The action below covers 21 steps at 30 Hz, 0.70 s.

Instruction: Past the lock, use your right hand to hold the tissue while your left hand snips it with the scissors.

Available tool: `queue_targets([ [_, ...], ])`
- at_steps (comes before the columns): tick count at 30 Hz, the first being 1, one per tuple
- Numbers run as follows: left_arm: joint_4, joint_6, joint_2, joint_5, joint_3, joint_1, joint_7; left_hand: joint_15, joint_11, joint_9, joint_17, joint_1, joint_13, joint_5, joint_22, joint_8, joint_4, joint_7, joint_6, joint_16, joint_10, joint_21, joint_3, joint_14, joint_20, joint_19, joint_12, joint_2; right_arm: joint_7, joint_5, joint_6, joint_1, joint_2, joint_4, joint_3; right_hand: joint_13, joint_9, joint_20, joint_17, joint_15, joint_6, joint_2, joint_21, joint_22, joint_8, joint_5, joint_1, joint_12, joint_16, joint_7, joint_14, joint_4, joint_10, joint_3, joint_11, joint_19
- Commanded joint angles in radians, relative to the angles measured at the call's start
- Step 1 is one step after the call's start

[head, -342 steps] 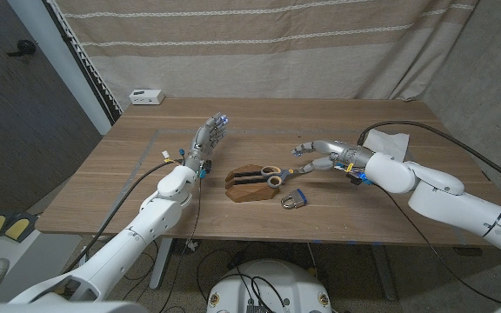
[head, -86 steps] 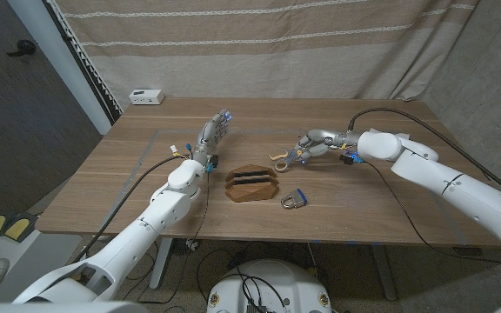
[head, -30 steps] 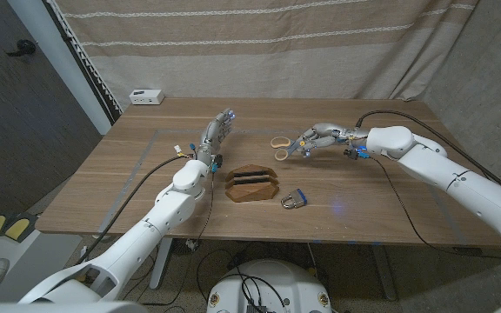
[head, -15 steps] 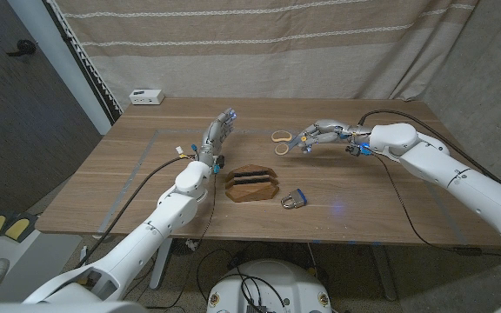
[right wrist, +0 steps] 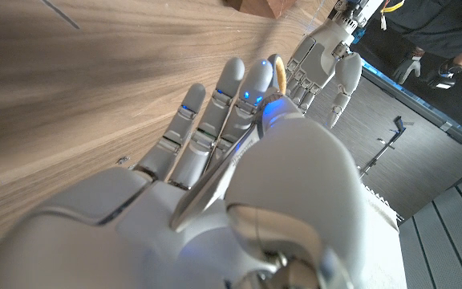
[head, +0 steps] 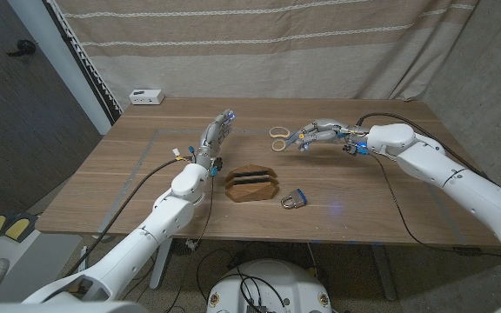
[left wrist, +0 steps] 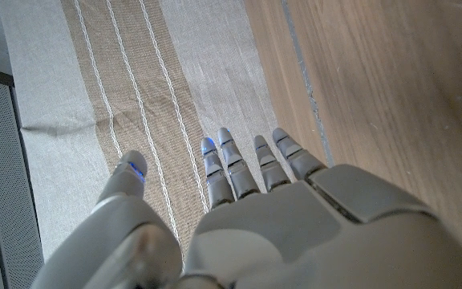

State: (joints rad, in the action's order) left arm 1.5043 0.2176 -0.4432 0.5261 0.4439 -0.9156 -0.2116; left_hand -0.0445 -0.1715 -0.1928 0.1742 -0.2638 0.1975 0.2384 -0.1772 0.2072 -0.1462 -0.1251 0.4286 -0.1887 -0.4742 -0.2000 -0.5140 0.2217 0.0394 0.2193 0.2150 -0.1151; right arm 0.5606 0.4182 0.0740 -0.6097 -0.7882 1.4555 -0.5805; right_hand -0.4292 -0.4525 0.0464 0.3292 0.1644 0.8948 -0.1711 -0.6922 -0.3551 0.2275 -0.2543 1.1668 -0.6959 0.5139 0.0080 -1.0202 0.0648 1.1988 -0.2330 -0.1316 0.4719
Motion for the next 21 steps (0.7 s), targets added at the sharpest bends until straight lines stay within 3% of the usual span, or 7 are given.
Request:
queue_targets([
  [1, 0.003, 0.013, -0.017, 0.015, -0.008, -0.007, 0.038, -0.143, -0.001, -0.003, 0.004, 0.005, 0.004, 0.007, -0.002, 0.001, 0.000, -0.002, 0.012, 0.001, -0.004, 0.001, -0.008, 0.005, 0.087, -0.003, 0.001, -0.004, -0.031, 0.020, -0.037, -0.005, 0.009, 0.022, 0.000, 0.000, -0.006, 0.104, 0.001, 0.073, 0.032, -0.036, -0.011, -0.003, -0.003, -0.001, 0.035, -0.009, -0.002, 0.034, -0.011, -0.101, 0.010, -0.114, 0.003, -0.002],
  [17, 0.006, 0.015, -0.036, -0.006, -0.006, 0.020, 0.060, -0.139, -0.004, -0.003, 0.004, -0.002, 0.004, 0.009, -0.002, 0.004, -0.003, -0.012, 0.020, 0.000, -0.008, 0.000, -0.011, 0.008, 0.080, 0.000, 0.002, -0.004, -0.029, 0.072, -0.106, 0.012, 0.023, 0.020, 0.005, -0.005, -0.016, 0.109, -0.005, 0.073, 0.030, -0.035, -0.037, -0.002, -0.013, 0.005, 0.037, -0.009, -0.010, 0.040, -0.012, -0.093, -0.006, -0.115, 0.004, -0.004],
  [18, 0.010, 0.014, -0.039, -0.011, -0.006, 0.021, 0.057, -0.140, -0.003, -0.003, 0.004, -0.004, 0.004, 0.010, -0.002, 0.004, -0.004, -0.015, 0.022, 0.000, -0.009, 0.000, -0.012, 0.008, 0.081, 0.000, 0.002, -0.004, -0.030, 0.077, -0.112, 0.013, 0.024, 0.022, 0.007, -0.004, -0.017, 0.110, -0.005, 0.073, 0.029, -0.035, -0.038, -0.002, -0.014, 0.005, 0.037, -0.008, -0.010, 0.040, -0.012, -0.093, -0.006, -0.115, 0.005, -0.005],
  [21, 0.043, -0.020, -0.040, -0.047, -0.005, 0.016, -0.005, -0.139, -0.005, -0.003, 0.003, -0.023, 0.004, 0.016, -0.001, -0.012, -0.013, -0.058, -0.018, 0.001, -0.005, 0.001, -0.020, 0.008, 0.081, 0.001, -0.001, -0.003, -0.035, 0.097, -0.145, 0.016, 0.028, 0.028, 0.010, -0.007, -0.018, 0.109, -0.005, 0.073, 0.029, -0.035, -0.044, -0.002, -0.016, 0.007, 0.038, -0.009, -0.010, 0.040, -0.013, -0.092, -0.009, -0.115, 0.008, -0.007],
])
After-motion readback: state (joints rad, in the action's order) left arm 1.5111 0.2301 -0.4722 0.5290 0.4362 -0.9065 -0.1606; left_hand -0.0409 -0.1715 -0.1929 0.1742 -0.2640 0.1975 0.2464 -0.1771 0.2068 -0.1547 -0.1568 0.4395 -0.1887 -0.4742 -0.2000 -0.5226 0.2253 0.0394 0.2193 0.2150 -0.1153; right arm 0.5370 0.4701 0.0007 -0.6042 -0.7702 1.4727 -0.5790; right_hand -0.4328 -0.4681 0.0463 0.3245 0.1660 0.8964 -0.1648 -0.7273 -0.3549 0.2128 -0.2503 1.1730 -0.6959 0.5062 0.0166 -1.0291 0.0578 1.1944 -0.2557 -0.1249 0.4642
